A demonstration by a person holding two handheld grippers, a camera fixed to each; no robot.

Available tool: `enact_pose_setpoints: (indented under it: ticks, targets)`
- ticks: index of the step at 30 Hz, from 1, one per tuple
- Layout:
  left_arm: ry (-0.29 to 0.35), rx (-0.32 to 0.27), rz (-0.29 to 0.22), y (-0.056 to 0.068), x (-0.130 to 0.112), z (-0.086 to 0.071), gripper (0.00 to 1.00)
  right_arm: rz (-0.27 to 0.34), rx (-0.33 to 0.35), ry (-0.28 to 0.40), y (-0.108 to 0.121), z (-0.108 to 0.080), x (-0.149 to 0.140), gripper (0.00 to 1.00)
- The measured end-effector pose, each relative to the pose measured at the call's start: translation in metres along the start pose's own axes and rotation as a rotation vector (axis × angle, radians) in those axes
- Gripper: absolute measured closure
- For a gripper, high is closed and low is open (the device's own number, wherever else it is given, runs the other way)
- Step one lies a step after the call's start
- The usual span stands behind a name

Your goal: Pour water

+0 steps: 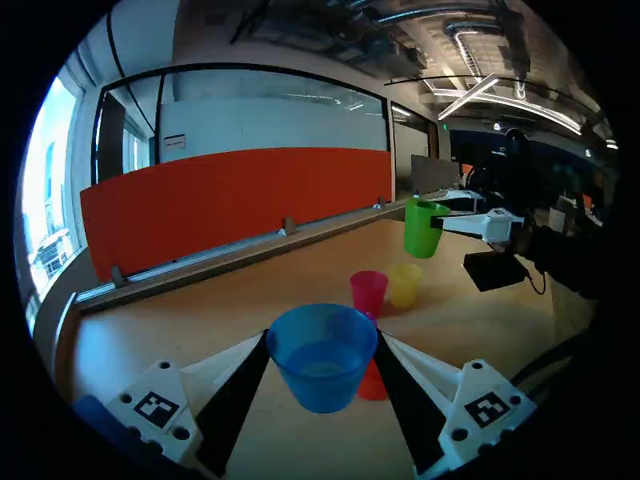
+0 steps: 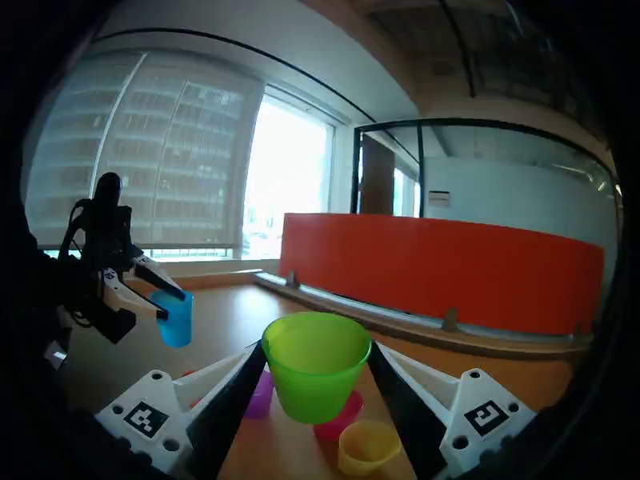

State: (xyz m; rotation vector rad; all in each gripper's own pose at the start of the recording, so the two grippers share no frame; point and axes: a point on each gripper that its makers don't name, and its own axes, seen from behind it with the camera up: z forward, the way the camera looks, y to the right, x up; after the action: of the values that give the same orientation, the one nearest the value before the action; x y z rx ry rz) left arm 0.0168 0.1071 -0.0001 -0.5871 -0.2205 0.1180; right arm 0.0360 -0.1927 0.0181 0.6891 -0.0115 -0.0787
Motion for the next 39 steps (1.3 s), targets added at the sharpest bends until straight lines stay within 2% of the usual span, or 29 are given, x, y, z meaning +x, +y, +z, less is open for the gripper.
enact_pose_setpoints:
  ticks: [11, 23, 39]
  targets:
    - [0.001, -0.016, 0.001, 0.007, 0.000, -0.003, 0.12, 0.018, 0.035, 0.015, -0.015, -0.007, -0.001, 0.06]
    - [0.028, -0.056, 0.004, 0.026, 0.010, -0.008, 0.12, 0.001, 0.095, -0.034, -0.042, -0.011, -0.020, 0.06]
    - [0.060, -0.061, 0.090, 0.041, 0.022, -0.018, 0.12, 0.012, 0.173, -0.072, -0.076, -0.010, -0.040, 0.07]
